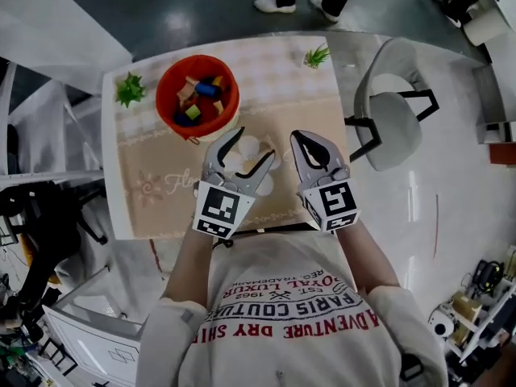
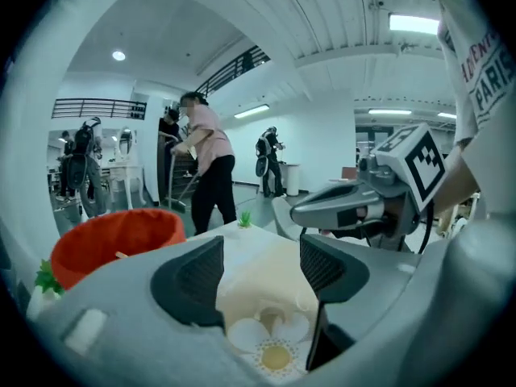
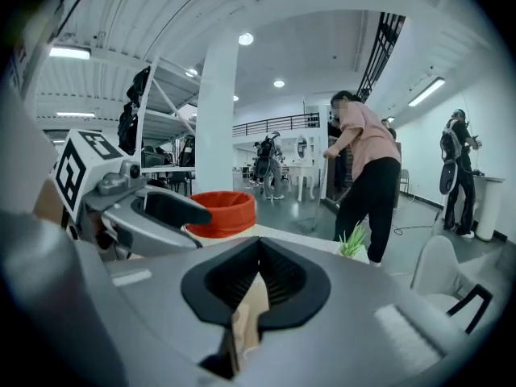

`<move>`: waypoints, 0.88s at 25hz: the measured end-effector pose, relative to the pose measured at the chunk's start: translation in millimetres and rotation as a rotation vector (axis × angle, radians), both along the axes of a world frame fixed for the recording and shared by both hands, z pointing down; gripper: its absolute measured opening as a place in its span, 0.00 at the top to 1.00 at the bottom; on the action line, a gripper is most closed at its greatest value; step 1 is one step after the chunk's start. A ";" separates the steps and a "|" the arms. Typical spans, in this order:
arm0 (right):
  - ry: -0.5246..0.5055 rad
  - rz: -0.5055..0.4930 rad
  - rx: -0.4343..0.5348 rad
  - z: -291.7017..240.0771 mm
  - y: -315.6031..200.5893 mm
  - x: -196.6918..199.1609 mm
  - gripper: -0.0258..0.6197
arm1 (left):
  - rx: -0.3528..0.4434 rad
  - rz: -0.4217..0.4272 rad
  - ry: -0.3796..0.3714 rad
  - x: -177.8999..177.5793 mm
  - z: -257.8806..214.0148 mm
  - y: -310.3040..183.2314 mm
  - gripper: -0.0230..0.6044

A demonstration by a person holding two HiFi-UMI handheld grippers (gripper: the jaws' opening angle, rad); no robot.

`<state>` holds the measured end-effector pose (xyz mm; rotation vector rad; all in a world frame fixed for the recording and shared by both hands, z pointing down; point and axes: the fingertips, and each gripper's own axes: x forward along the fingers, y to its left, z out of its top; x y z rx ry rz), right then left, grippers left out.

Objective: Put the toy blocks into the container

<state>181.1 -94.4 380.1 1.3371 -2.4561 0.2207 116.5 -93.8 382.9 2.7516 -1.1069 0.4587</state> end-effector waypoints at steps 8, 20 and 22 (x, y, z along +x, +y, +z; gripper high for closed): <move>-0.022 -0.022 -0.037 30.5 -2.5 25.4 0.96 | -0.142 0.054 -0.103 32.5 81.4 15.1 0.45; -0.042 -0.032 -0.115 80.0 -18.6 44.3 0.96 | -0.258 0.124 -0.230 50.3 165.2 2.4 0.34; -0.046 -0.030 -0.124 86.1 -21.6 45.5 0.96 | -0.271 0.130 -0.240 52.2 173.4 -0.2 0.34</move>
